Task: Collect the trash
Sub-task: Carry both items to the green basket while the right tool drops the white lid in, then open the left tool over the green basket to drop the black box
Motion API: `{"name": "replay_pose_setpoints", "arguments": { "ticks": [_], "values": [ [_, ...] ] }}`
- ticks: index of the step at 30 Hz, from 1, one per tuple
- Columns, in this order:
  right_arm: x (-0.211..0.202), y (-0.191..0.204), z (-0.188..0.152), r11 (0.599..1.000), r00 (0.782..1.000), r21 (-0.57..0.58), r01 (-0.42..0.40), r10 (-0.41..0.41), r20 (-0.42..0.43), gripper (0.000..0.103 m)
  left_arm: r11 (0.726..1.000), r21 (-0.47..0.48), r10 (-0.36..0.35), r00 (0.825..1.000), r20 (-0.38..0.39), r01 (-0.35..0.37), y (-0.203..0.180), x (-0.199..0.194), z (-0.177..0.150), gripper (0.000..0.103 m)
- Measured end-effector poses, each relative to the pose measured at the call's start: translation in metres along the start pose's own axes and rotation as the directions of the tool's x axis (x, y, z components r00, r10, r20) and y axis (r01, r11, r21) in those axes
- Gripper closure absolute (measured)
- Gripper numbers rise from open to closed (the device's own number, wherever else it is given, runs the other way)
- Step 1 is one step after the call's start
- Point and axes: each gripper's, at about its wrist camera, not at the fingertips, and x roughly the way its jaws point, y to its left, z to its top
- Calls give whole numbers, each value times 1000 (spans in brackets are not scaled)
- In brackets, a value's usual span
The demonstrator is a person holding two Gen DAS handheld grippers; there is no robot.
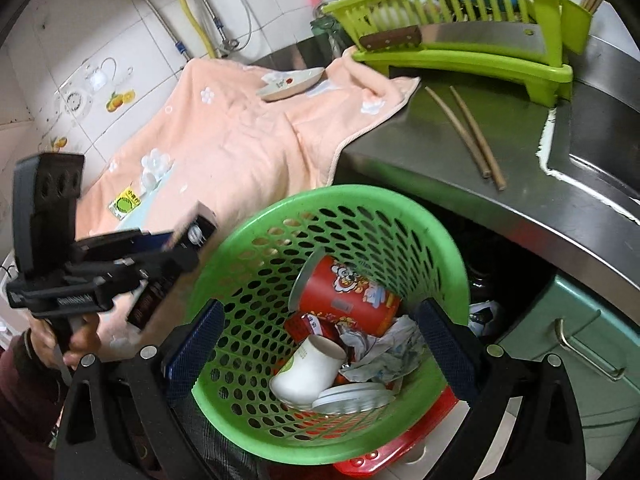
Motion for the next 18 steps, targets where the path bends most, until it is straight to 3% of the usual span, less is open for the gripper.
{"name": "replay_pose_setpoints", "arguments": {
  "ticks": [12,18],
  "values": [
    [-8,-5,-1,1000,1000,22,-8,7,28,9,1000,-1,-18,999,-31,18,-8,24,2,56],
    [-8,-2,0,1000,999,19,-17,17,32,9,999,-3,-37,999,-21,37,-9,25,3,47]
  ]
}}
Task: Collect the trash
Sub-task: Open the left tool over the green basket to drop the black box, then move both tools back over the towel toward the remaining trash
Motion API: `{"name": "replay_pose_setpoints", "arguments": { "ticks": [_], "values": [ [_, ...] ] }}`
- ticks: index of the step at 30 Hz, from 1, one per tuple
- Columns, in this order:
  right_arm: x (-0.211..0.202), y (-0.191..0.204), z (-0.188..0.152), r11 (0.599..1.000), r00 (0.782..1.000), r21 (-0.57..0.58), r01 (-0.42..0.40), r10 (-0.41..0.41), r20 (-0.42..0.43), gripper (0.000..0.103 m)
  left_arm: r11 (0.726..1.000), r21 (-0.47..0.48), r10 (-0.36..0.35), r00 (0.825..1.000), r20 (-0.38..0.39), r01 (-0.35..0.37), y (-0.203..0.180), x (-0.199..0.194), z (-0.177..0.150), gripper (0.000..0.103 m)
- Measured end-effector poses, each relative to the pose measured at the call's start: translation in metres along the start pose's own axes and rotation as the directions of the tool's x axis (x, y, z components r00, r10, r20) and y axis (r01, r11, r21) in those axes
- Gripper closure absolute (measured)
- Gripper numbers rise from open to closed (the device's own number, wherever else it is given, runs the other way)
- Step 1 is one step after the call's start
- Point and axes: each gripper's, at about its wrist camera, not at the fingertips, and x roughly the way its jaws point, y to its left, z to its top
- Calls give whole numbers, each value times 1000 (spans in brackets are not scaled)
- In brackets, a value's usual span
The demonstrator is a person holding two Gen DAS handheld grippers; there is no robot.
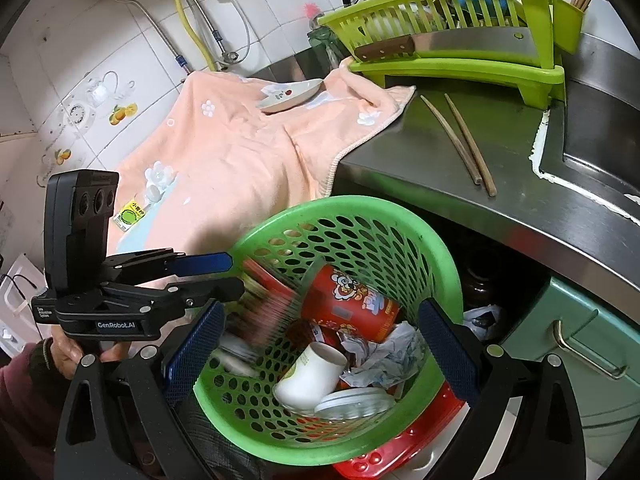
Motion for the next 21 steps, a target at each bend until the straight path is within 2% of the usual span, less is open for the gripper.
{"name": "replay_pose_setpoints", "arguments": {
  "ticks": [9,14,21],
  "values": [
    [6,9,5,1000,1000,-19,-17,17,-5,9,999,-19,42,999,29,-41,16,-22,-4,47],
    [16,24,12,998,999,-57,-37,36,-21,9,995,-34,93,994,56,-91,32,-45,-6,47],
    [42,60,28,987,995,-138,-84,76,-64,9,981,-81,182,979,90,-175,71,-83,-12,47]
  ]
}}
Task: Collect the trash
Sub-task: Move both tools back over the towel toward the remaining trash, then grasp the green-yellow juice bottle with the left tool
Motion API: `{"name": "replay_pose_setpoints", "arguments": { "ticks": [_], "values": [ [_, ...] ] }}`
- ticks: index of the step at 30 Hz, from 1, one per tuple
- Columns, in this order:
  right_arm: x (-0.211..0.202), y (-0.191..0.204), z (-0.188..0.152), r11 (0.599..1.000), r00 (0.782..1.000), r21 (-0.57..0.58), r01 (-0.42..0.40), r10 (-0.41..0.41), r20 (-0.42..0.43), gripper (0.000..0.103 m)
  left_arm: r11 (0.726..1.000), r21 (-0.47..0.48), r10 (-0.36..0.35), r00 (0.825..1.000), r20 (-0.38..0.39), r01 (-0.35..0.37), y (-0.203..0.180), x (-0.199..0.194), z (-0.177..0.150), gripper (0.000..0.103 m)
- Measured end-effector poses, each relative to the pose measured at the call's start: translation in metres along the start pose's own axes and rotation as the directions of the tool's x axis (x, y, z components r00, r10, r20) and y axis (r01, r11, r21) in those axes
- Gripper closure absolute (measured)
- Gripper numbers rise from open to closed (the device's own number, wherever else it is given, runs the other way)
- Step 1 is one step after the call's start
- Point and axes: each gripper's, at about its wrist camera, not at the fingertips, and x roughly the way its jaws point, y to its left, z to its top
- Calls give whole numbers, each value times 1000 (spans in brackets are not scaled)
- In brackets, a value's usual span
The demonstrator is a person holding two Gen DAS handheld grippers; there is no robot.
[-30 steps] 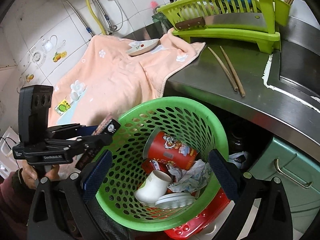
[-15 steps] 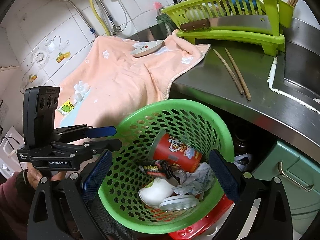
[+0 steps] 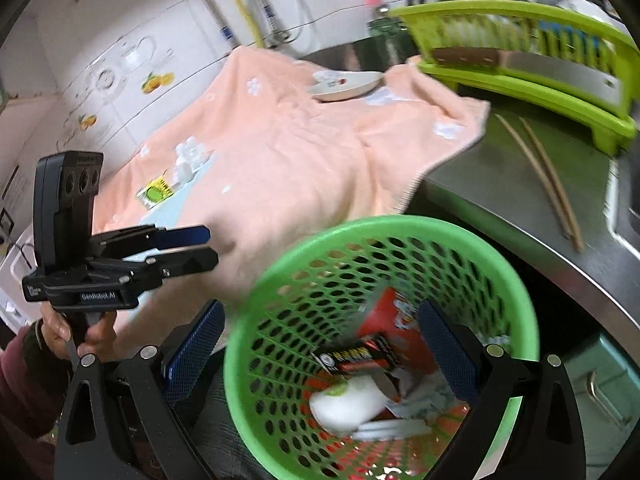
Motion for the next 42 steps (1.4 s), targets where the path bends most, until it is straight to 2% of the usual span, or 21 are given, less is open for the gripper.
{"name": "replay_pose_setpoints", "arguments": {
  "ticks": [4,10,14,21,25,28,31,39,42],
  "values": [
    [22,20,14,998,999,-46,-30,29,-31,9,997,-30,70,997,21,-69,35,-18,-2,47],
    [51,49,38,991,996,-114,-68,61,-64,9,981,-83,178,983,40,-174,90,-44,-3,47],
    [71,71,55,983,993,-154,-101,89,-80,9,960,-95,269,962,54,-264,127,-64,0,47],
    [99,103,73,966,987,-217,-139,116,-115,9,923,-97,379,924,45,-373,196,-90,13,46],
    [112,114,80,960,983,-234,-155,125,-137,9,917,-65,397,917,29,-394,231,-97,21,40],
    [122,122,87,956,980,-245,-164,129,-152,9,908,-16,420,908,13,-420,255,-97,29,28],
    [132,130,93,952,977,-253,-172,133,-167,9,898,23,440,898,-12,-440,275,-91,34,28],
    [159,145,103,940,970,-281,-191,137,-202,9,898,121,433,897,-89,-422,319,-66,40,27],
    [169,151,108,937,967,-287,-199,140,-213,9,897,140,433,896,-96,-418,328,-60,42,27]
  ]
}}
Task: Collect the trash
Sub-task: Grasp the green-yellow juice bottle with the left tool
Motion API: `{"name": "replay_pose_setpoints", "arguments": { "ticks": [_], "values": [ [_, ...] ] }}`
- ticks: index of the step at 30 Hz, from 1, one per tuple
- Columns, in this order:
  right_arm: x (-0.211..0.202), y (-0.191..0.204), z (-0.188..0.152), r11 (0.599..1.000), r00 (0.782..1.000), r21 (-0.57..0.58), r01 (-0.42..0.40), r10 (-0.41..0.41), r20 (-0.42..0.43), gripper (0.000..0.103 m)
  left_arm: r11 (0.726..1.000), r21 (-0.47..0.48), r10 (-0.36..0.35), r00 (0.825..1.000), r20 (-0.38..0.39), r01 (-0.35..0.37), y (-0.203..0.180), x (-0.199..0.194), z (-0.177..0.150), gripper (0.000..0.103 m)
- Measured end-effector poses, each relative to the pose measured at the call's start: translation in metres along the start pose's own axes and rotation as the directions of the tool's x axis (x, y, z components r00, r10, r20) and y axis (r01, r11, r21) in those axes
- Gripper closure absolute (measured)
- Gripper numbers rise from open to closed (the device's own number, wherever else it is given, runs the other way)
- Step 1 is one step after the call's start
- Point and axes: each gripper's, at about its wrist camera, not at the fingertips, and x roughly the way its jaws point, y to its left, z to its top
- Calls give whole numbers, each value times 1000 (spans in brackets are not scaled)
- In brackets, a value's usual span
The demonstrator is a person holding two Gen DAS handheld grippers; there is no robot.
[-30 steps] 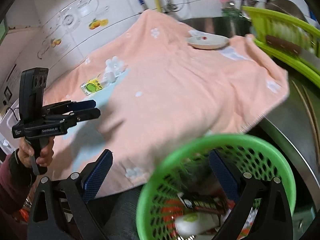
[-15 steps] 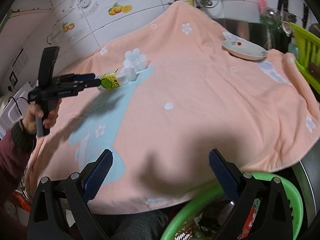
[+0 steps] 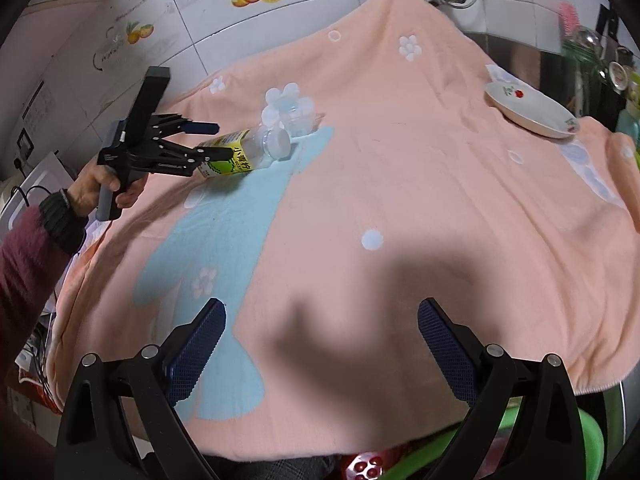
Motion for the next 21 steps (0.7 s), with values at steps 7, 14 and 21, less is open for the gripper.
{"name": "replay_pose_setpoints", "arguments": {
  "ticks": [7,14,21],
  "values": [
    [17,4,12,1000,1000,-19,-13,13,-23,9,998,38,-51,998,-47,53,7,22,3,25],
    [31,8,24,999,999,-41,-22,20,-44,9,993,74,-87,994,-65,92,5,36,5,25],
    [42,15,34,997,998,-80,-25,20,-64,9,988,101,-111,991,-77,118,3,41,10,31]
  ]
}}
